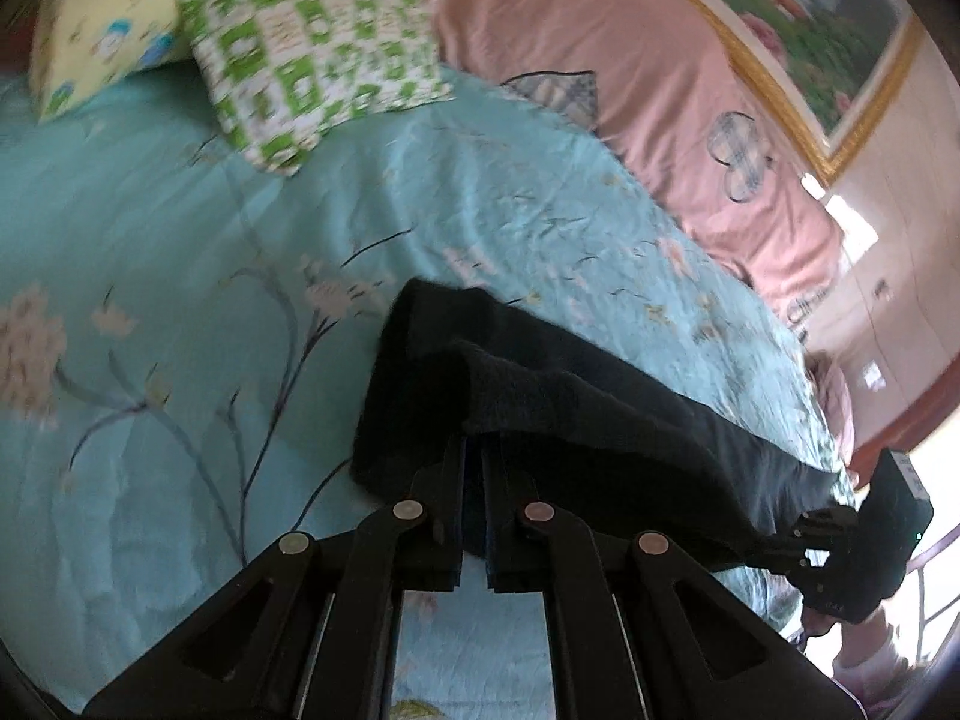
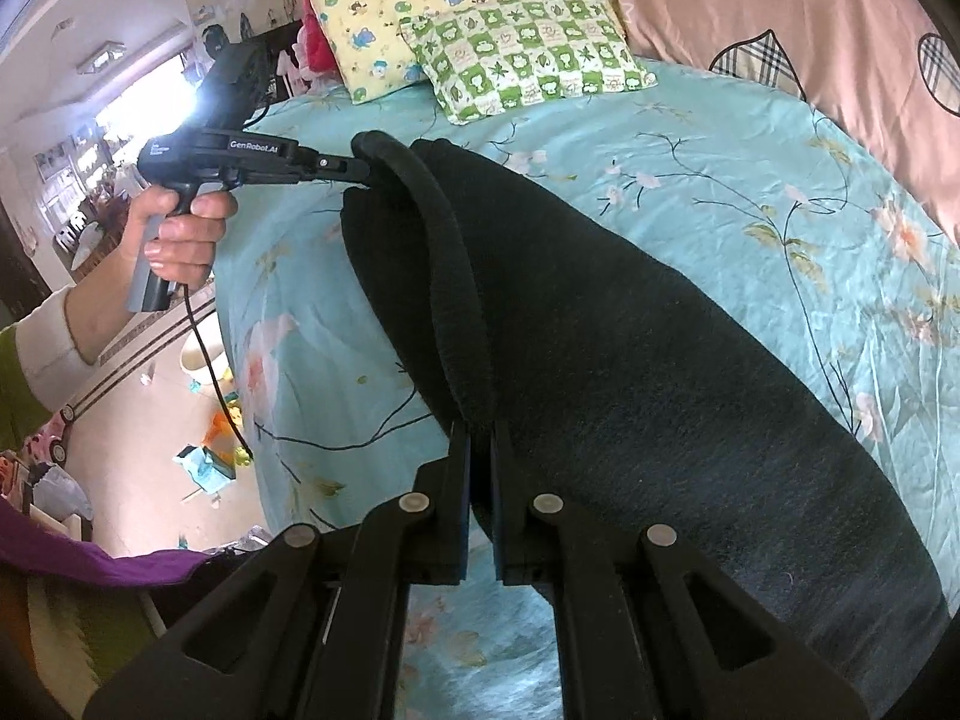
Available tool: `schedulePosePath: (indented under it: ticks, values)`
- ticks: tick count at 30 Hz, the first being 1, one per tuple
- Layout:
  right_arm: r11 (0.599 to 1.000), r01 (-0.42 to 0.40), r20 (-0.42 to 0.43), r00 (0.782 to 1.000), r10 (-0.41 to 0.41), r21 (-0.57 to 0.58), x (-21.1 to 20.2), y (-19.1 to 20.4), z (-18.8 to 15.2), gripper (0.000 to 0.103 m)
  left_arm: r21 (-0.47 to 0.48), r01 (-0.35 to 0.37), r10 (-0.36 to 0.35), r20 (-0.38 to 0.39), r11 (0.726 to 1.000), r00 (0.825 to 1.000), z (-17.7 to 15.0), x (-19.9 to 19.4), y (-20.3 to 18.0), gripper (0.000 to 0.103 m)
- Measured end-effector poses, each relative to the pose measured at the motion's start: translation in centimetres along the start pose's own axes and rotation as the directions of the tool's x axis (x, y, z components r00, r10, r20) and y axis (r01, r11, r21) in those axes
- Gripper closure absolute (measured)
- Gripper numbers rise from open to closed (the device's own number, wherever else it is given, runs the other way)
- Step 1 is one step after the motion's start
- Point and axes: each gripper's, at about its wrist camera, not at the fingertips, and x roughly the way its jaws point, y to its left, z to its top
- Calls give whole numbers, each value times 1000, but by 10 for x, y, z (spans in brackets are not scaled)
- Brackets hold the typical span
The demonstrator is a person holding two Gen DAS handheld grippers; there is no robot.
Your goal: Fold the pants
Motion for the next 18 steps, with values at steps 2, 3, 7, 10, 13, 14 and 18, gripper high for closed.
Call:
schedulePosePath:
  ticks: [2,3,7,10,13,14,18]
  values:
    - [1000,-9,-5,1000,9,16,1,-2,1,93,-41,-21,21,-5,999,1000,-4,0,5,100]
    - [1000,-8,-6,1000,9,20,0,-2,1,93,-65,-36,36,-4,997,999,-6,-2,7,100]
    - [999,-24,-2,1000,24,20,-4,1,0,88,-130,-67,70,19,989,997,-15,-15,11,97]
    - [999,-36,6,999,36,16,-8,4,-1,88,-180,-71,79,40,981,996,-24,-27,10,87]
    - [998,-47,18,999,46,35,-12,2,-1,87,-210,-67,76,38,975,996,-30,-34,7,73]
    - [998,-49,26,998,48,48,-14,0,-1,87,-222,-63,73,36,973,997,-32,-36,5,70]
    - [994,-52,64,997,46,92,-21,-6,0,62,-246,-65,75,30,967,997,-35,-38,-6,68]
